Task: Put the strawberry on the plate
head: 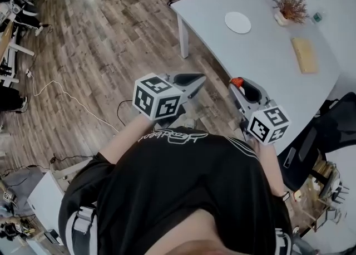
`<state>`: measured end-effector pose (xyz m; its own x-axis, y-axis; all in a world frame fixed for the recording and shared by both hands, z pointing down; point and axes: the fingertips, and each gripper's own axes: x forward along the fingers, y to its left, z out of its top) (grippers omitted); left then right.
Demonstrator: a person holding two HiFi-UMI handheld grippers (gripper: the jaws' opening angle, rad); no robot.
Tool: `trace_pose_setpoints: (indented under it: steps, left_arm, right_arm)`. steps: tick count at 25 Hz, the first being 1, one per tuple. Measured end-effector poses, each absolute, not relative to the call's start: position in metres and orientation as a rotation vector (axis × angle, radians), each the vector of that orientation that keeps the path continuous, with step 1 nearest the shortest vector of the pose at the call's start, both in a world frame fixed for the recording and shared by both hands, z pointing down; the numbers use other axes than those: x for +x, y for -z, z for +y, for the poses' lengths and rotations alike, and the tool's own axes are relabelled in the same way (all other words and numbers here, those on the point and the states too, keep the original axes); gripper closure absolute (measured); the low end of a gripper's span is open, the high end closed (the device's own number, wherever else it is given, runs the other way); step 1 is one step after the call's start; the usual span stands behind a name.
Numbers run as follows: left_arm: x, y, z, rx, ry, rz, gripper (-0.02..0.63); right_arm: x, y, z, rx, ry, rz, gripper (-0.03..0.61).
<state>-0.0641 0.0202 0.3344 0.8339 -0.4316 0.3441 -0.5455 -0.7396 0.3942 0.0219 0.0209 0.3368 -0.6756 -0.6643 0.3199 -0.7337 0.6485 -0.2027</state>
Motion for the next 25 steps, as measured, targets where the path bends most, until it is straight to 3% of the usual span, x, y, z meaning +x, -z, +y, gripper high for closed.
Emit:
trace_pose_setpoints:
  steps: [25]
  left_arm:
    - [-0.056, -0.35, -0.112, 2.519, -0.329, -0.715, 0.607]
  right_arm:
    - [0.03, -0.348, -0.109, 1.162, -0.503, -2.649, 0.446]
